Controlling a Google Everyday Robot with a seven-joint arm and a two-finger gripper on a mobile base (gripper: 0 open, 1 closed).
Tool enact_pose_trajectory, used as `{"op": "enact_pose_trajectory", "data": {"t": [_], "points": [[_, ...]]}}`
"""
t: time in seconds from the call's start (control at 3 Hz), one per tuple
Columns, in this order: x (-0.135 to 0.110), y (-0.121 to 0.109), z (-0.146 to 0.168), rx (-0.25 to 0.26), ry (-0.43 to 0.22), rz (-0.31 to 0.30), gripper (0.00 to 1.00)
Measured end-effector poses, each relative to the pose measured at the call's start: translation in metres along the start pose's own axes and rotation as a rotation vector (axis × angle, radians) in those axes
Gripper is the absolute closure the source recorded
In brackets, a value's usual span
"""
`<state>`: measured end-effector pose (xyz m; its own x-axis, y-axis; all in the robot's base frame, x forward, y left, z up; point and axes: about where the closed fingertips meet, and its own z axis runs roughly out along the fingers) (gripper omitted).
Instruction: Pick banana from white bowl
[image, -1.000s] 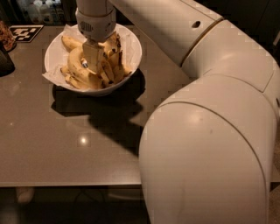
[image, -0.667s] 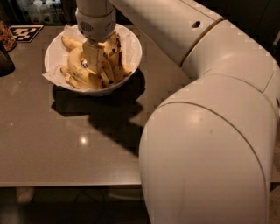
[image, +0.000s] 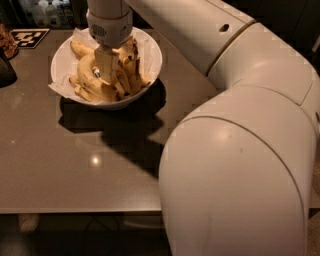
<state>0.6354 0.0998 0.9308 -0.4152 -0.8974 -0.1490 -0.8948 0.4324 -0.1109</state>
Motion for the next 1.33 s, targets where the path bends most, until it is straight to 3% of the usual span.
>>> {"op": "enact_pose_trajectory", "data": {"t": [0.33,0.67,1.33], "points": [[0.0000,0.0000,0.0002,0.000,0.000,0.000,1.00],[-0.0012,-0.0009,-0.0078,0.000,0.000,0.000,0.82],[0.0000,0.0000,0.0000,0.000,0.000,0.000,0.34]]}}
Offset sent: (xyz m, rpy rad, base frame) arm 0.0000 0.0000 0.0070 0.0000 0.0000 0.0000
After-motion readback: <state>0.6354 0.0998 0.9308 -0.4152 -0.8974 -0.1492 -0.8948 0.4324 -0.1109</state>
